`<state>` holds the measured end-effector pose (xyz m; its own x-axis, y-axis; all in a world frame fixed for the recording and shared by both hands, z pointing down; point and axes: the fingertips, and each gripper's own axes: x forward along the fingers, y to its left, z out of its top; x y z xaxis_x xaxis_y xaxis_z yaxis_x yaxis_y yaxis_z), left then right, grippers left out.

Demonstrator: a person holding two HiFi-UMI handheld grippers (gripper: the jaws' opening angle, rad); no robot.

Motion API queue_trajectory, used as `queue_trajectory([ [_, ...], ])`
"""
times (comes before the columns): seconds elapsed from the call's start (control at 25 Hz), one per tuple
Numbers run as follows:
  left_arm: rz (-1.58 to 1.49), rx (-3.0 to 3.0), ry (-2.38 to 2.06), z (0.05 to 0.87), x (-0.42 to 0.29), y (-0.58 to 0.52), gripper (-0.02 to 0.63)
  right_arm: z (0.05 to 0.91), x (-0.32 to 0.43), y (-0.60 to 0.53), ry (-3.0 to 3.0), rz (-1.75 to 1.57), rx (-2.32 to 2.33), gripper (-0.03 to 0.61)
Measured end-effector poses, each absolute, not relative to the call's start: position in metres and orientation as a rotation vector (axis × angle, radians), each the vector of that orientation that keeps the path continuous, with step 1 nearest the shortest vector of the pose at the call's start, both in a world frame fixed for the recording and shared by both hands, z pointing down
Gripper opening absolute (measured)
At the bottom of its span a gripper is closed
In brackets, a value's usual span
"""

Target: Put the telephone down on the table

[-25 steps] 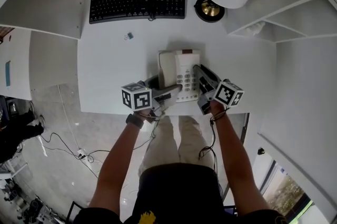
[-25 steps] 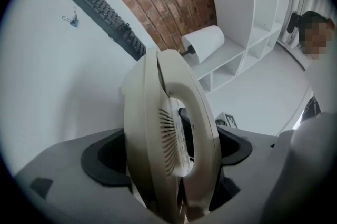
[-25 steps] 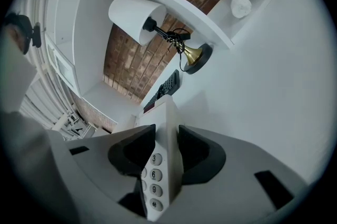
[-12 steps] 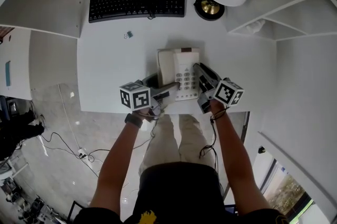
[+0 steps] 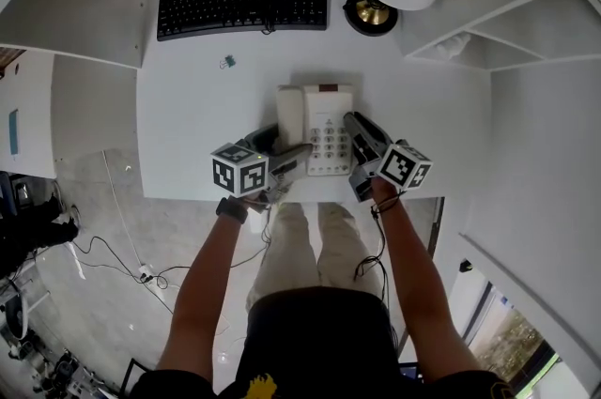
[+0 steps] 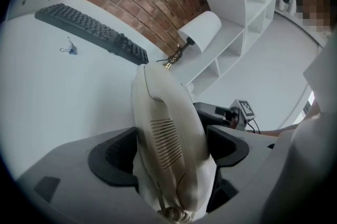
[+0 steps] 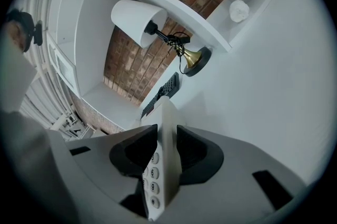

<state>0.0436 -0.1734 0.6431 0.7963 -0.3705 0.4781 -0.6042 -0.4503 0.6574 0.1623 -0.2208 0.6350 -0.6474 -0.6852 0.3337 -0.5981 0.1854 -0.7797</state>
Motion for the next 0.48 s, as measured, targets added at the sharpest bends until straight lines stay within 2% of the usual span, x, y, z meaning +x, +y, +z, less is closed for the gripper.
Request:
queue_trajectory([
  [0.48,0.373,2.095,-0.755,0.6451,0.0435,-0.1734,0.426,0.6389,0.1614,-0.2153,2.229,-1.527,-1.349,0.112],
])
